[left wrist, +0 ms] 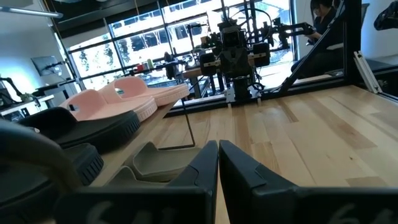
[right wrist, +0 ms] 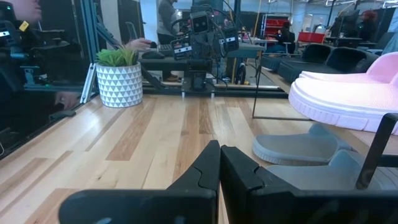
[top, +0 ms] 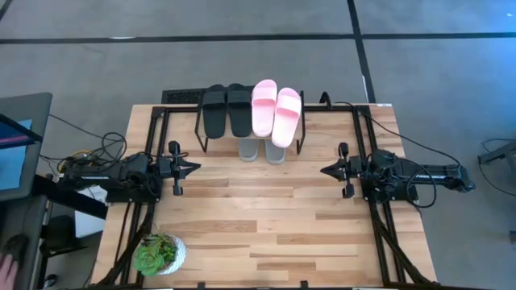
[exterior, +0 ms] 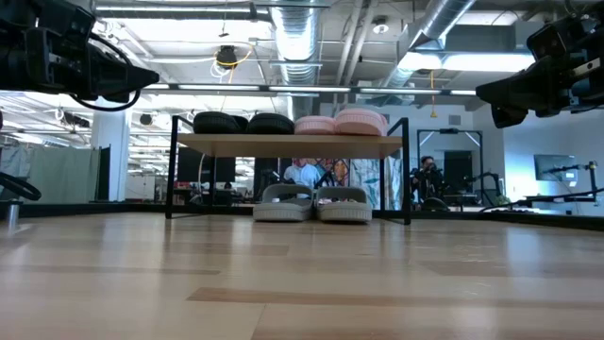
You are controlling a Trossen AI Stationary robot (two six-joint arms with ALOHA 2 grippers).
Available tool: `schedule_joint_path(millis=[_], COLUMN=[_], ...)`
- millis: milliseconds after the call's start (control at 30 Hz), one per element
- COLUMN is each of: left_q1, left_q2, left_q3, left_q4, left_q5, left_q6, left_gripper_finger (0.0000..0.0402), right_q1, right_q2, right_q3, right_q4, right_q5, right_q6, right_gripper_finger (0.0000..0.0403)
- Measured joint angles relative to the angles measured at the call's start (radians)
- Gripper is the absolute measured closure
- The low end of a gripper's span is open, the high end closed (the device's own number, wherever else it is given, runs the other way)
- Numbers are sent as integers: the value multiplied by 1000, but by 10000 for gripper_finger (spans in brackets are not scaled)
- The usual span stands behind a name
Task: Pick and place slides into the shelf
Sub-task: Return to Home Position
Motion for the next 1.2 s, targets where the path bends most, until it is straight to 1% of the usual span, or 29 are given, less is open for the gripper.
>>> schedule_joint_path(millis=[1200], left_q1=[0], left_q2=[0], left_q3=[0], left_q4=[0], left_q5=[0], left_q6=[-5], left_gripper_finger=[396], right_q1=[0], right_q2=[0], right_q3=[0], right_q4=[0], right_q5=[0], right_q6=[0], right_gripper_finger=[403])
